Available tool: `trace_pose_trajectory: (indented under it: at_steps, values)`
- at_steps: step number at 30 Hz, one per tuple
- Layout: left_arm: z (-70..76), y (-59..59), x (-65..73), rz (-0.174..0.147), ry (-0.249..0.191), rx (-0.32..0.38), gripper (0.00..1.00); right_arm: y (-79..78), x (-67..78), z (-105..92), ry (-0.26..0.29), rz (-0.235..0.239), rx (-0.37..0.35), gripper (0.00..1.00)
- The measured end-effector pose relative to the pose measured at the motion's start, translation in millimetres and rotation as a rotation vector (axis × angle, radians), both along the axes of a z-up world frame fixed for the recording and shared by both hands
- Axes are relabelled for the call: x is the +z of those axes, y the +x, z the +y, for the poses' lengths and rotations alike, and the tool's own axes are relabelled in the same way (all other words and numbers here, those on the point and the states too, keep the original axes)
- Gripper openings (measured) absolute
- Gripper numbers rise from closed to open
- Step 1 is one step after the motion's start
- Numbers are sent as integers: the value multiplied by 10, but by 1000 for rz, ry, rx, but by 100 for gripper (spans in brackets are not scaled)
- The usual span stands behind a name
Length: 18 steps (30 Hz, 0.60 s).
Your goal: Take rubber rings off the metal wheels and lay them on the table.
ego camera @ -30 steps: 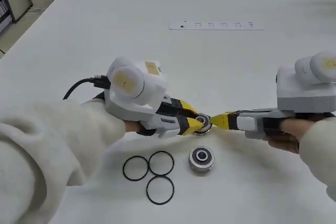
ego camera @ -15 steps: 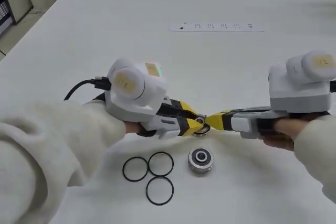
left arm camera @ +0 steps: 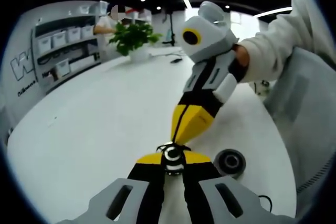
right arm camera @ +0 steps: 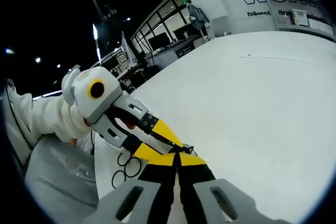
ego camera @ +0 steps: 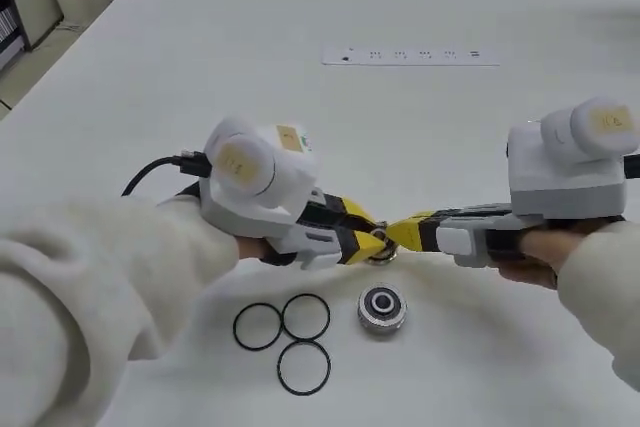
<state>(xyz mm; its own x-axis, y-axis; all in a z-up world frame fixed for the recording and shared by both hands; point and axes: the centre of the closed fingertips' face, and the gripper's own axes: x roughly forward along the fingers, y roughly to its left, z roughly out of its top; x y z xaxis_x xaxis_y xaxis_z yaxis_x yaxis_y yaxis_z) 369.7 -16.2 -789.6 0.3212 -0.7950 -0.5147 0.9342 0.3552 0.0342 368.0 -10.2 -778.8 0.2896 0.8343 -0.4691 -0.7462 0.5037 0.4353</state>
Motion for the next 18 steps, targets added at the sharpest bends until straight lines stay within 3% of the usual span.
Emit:
trace_pose_trajectory:
  at_steps: [5, 8, 11, 18]
  values:
    - [-1, 3, 1, -1, 2, 3, 13, -5, 70, 54, 24, -4, 5, 0]
    - [0, 6, 3, 6, -11, 19, 13, 10, 43, 25, 0, -14, -2, 0]
    - [2, 5, 6, 15, -33, 36, 13, 22, -23, -22, -16, 15, -23, 0]
    - [26, -27, 37, 27, -17, 38, 19, 32, 9, -64, 9, 40, -45, 0]
